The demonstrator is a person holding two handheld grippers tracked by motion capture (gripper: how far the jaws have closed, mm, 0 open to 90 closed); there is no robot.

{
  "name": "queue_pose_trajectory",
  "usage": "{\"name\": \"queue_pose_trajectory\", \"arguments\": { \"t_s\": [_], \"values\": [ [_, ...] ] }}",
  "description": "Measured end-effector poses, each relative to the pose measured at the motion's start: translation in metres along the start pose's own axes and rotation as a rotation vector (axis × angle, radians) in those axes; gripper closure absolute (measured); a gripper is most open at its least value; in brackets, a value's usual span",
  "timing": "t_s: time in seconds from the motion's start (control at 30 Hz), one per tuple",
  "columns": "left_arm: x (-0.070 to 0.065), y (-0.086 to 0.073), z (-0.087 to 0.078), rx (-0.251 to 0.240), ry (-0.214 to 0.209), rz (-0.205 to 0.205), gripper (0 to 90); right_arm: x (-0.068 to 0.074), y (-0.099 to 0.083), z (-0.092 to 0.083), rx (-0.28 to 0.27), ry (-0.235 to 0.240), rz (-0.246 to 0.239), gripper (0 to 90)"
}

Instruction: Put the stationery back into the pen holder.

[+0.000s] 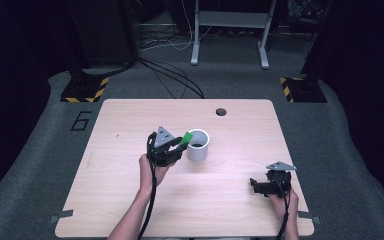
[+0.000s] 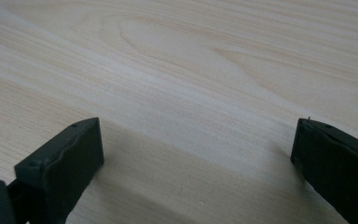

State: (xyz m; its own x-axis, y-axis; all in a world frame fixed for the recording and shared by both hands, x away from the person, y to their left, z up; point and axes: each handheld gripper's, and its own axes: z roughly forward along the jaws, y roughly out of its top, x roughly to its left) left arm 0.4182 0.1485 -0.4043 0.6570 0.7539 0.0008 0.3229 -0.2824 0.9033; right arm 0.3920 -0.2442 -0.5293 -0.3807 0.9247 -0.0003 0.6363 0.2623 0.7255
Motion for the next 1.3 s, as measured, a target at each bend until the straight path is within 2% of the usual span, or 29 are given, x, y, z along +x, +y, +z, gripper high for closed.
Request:
{"name": "queue_pose_trajectory", "arguments": {
  "t_s": [0.03, 0.37, 0.57, 1.3],
  "values": [
    [0.000, 0.002, 0.001, -0.011, 0.009, 0.002, 67.0, 0.000, 0.000, 0.000, 0.000, 0.000, 0.000, 1.8],
    [0.002, 0.018, 0.009, -0.009, 0.008, 0.021, 67.0, 0.000, 0.000, 0.000, -0.001, 0.000, 0.000, 1.9],
    [0.001, 0.027, 0.015, -0.025, 0.009, 0.040, 67.0, 0.000, 0.000, 0.000, 0.000, 0.000, 0.000, 1.8],
    [0.003, 0.050, 0.040, -0.040, -0.003, 0.053, 67.0, 0.000, 0.000, 0.000, 0.000, 0.000, 0.000, 1.9]
  ]
}}
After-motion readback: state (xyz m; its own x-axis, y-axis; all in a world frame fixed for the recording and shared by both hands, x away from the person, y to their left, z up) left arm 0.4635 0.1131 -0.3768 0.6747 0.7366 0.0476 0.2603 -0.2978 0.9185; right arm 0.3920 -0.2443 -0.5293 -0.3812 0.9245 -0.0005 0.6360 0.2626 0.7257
